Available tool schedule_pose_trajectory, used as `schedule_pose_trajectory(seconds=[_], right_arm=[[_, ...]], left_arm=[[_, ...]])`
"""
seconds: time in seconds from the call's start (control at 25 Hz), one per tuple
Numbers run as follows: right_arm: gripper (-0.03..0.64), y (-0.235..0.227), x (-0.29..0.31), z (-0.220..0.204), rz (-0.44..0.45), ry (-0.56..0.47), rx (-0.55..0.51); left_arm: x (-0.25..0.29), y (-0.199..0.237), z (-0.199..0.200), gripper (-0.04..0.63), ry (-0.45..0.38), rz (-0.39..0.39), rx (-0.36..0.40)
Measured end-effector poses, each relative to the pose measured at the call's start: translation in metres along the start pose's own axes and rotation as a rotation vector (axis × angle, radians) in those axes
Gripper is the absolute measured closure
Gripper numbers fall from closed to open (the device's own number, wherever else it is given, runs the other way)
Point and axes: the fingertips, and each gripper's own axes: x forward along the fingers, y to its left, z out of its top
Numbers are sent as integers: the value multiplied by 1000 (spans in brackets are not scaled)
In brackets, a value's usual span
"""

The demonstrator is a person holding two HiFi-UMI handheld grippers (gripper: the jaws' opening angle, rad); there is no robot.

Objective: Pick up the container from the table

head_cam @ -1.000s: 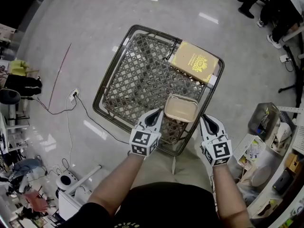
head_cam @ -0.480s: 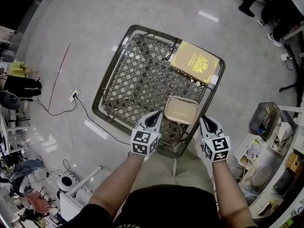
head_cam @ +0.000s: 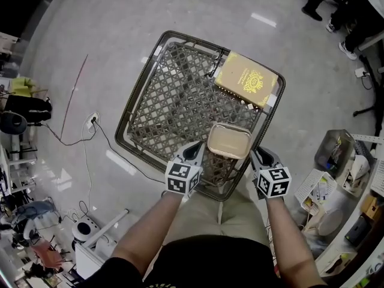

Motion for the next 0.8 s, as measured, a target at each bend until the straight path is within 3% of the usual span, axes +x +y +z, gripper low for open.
schedule_pose_trajectory(seconds=[0.24,0.8], right_arm=[[512,-5,15,-13,30,51,115],[499,-10,34,-28,48,103,213]], left_arm=[[2,3,-1,585,11,-1,-8],[-1,7,-11,585,23,-6,-53]])
